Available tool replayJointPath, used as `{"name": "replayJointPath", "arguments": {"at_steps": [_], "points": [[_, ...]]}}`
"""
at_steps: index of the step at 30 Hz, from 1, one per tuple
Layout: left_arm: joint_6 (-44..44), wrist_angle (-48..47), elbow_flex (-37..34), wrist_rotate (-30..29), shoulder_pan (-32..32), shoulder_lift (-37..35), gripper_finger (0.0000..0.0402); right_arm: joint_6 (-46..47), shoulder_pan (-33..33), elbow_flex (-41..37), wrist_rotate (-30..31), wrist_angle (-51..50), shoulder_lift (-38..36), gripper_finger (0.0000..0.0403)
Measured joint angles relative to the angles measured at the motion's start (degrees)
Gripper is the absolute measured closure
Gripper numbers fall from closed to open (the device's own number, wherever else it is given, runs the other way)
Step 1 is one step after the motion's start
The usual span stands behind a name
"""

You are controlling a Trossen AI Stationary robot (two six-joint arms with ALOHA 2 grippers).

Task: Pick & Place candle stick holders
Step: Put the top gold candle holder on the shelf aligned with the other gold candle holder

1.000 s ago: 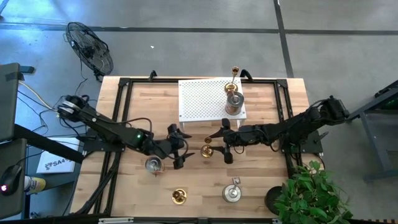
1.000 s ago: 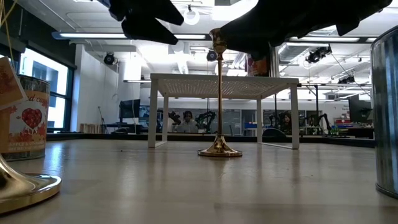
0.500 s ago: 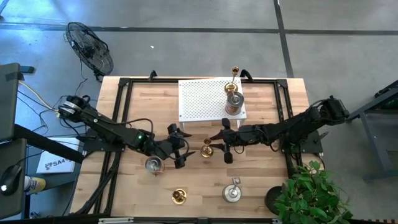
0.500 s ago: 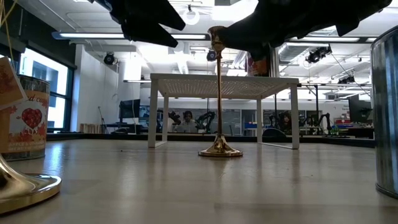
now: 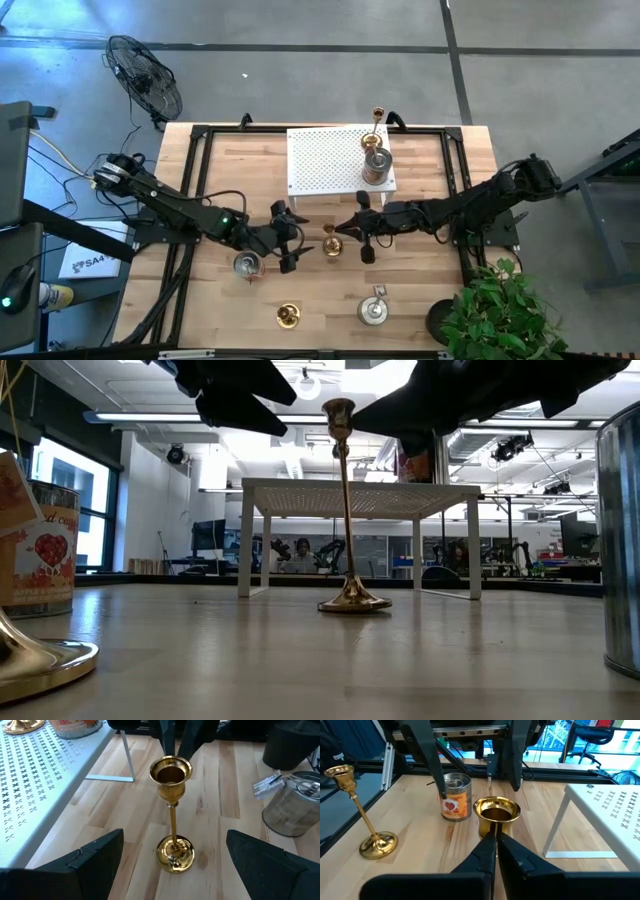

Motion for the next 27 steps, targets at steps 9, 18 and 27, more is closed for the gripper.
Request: {"name": "replayJointPath", "arguments": {"at_steps": [9, 18, 27], "points": [[-0.01, 0.0, 0.0, 0.0, 0.02, -0.02, 0.0055, -0.15, 0.02, 0.0, -3.7, -0.58, 0.0, 0.0401], [-0.08, 0.0, 0.0, 0.17, 0.01, -0.04, 0.0055, -1.25, 0.01, 0.0, -3.44, -0.44, 0.0, 0.0348], [-0.63, 0.25, 0.0, -0.05, 0.0, -0.04, 0.0055, -1.25, 0.02, 0.0, -2.21, -0.31, 0.0, 0.0269]]}}
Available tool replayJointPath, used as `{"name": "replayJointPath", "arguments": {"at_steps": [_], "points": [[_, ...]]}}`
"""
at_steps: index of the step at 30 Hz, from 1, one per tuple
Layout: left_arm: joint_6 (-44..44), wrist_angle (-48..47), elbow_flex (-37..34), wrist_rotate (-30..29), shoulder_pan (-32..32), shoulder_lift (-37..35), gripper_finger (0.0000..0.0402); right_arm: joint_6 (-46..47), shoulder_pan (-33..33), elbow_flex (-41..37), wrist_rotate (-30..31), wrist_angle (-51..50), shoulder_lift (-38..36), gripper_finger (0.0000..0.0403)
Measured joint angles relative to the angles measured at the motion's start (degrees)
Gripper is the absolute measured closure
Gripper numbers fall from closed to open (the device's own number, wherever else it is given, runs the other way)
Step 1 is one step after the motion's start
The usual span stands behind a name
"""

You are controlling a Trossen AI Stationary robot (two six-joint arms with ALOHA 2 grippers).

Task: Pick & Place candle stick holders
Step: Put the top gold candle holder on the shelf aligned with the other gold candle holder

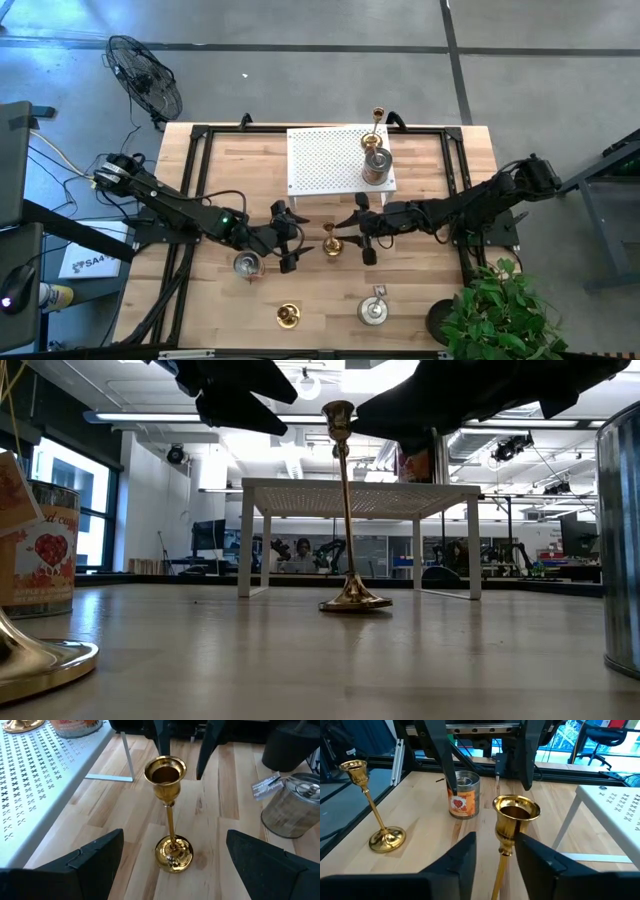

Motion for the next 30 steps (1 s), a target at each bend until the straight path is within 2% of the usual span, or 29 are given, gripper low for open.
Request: {"name": "replayJointPath", "arguments": {"at_steps": [8, 18, 27, 30], "points": [[2.65, 9.48, -0.02, -2.23, 0.85, 4.06, 0.0055, 0.0, -0.04, 0.0, 0.71, 0.83, 0.0, 0.025], [1.96, 19.36, -0.04, 4.36, 6.5, 11.01, 0.0055, 0.0, -0.04, 0.0, 1.14, 0.83, 0.0, 0.0249], [0.64, 19.44, -0.04, 6.35, 7.93, 11.01, 0.0057, 0.01, -0.04, 0.0, 1.36, 0.81, 0.0, 0.0249], [0.63, 19.45, -0.04, 6.32, 7.93, 11.01, 0.0074, 0.01, -0.04, 0.0, 1.39, 0.81, 0.0, 0.0249]]}}
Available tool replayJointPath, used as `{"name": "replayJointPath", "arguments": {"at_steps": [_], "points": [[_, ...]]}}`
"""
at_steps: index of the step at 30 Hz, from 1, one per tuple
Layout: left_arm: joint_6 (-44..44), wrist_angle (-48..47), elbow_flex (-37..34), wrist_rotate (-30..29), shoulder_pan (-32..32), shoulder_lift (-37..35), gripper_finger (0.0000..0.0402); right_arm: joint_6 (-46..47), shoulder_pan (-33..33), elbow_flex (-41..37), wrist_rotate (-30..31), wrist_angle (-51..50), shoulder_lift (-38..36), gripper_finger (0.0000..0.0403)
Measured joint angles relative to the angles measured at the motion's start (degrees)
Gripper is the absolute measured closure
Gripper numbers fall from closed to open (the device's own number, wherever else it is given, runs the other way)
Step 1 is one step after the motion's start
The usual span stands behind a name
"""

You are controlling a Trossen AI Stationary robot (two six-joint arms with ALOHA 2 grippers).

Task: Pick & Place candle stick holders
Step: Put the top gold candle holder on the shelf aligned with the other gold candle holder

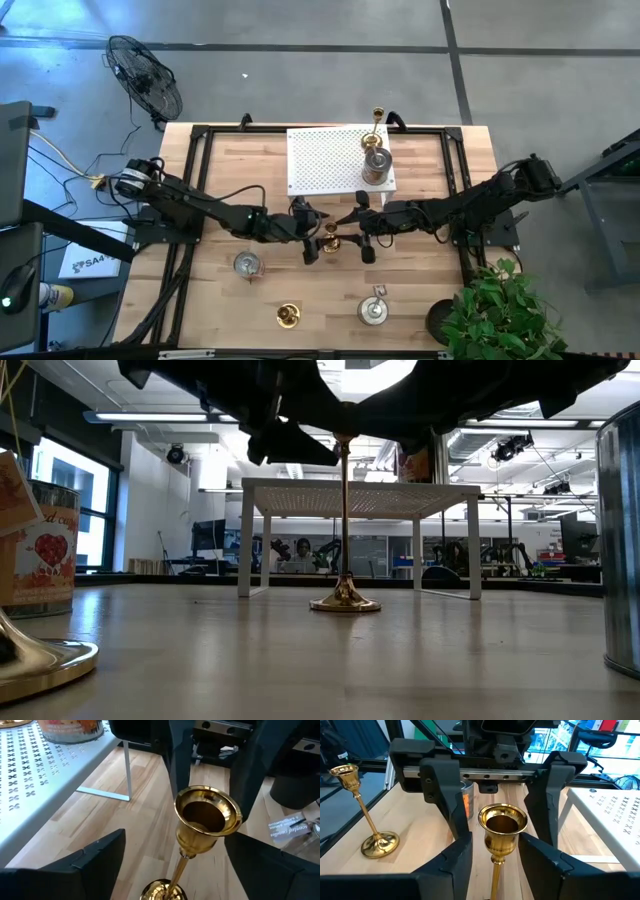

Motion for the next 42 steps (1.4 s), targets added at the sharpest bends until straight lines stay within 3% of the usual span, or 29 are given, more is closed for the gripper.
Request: {"name": "replayJointPath", "arguments": {"at_steps": [11, 20, 34, 42], "points": [[0.01, 0.12, 0.0, 0.06, -0.04, 0.02, 0.0224, -0.09, 0.0, 0.0, 0.3, 0.17, 0.0, 0.0249], [2.02, 1.4, 0.0, 1.59, -0.02, 0.04, 0.0302, -0.04, 0.0, 0.0, 0.17, 0.24, 0.0, 0.0249], [2.11, 1.35, 0.0, 1.61, -0.07, 0.02, 0.0307, -1.8, 0.18, 0.0, 0.51, 0.4, -0.03, 0.0249], [1.66, 1.03, 0.01, 3.67, -0.06, -2.76, 0.0307, -8.53, 3.07, 0.0, 8.55, 1.03, -0.22, 0.0249]]}}
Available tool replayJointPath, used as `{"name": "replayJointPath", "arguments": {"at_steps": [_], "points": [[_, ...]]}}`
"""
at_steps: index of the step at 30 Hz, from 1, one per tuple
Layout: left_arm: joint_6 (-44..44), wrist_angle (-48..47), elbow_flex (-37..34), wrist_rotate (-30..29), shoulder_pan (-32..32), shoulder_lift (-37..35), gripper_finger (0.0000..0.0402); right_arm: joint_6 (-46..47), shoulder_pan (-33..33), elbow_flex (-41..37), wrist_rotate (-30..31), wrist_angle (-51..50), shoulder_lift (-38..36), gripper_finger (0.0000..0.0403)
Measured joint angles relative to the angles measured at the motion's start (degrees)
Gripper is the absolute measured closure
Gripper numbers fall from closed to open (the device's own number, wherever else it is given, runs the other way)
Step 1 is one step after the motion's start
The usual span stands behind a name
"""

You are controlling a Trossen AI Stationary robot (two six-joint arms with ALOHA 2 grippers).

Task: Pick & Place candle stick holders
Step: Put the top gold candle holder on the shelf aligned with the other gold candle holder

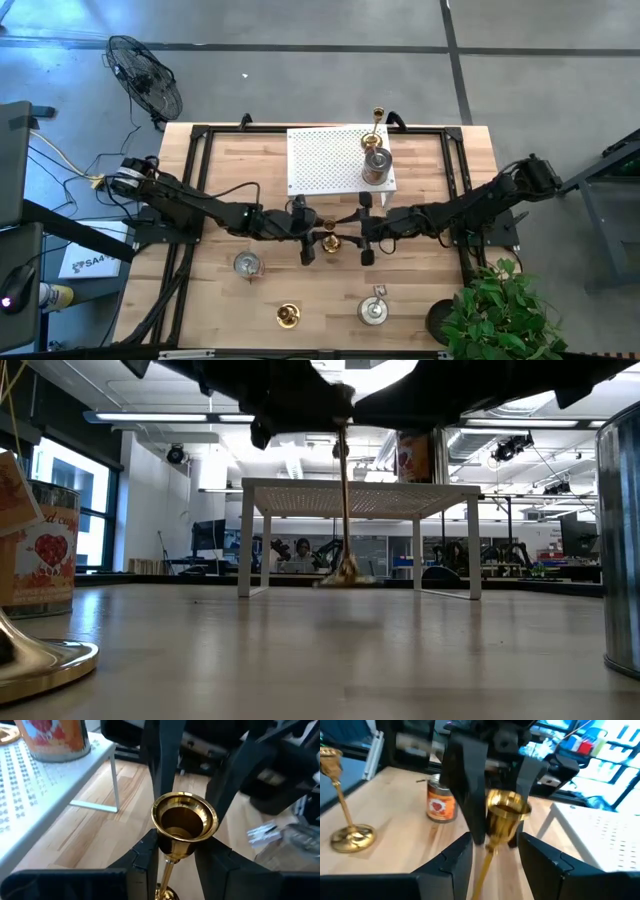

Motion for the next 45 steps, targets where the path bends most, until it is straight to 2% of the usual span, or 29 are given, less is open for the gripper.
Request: {"name": "replayJointPath", "arguments": {"at_steps": [10, 17, 20, 23, 28, 32, 36, 39, 45], "points": [[-0.91, -0.25, 0.03, 2.69, -0.97, -5.7, 0.0307, -10.85, 5.69, 0.0, 13.71, 2.16, -0.71, 0.0249], [0.31, -1.83, 0.16, 0.43, -1.14, -10.09, 0.0307, -12.83, 10.79, 0.0, 22.45, -0.77, -5.87, 0.0249], [2.04, -5.35, 2.57, -1.38, -1.14, -12.17, 0.0307, -12.34, 13.37, 0.02, 26.22, -4.39, -8.83, 0.0249], [5.4, -12.49, 8.34, -3.47, -1.49, -14.17, 0.0307, -10.51, 15.7, 0.02, 29.34, -8.25, -11.56, 0.0249], [14.31, -26.12, 21.56, -12.69, -2.32, -14.96, 0.0307, -6.96, 18.41, 0.02, 31.9, -13.4, -15.0, 0.0249], [20.38, -31.97, 31.97, -14.68, -0.48, -13.82, 0.0307, -4.97, 19.29, 0.02, 31.89, -15.68, -16.48, 0.0249], [21.16, -38.55, 39.89, -15.17, 4.17, -12.69, 0.0307, -4.5, 19.27, 0.02, 31.56, -16.53, -16.46, 0.0249], [20.38, -42.5, 44.11, -12.88, 9.48, -12.19, 0.0307, -4.29, 19.27, 0.02, 31.0, -17.02, -16.47, 0.0249], [14.64, -42.33, 47.05, 2.92, 23.31, -9.4, 0.0307, -4.29, 19.22, 0.02, 30.81, -17.29, -16.46, 0.0249]]}}
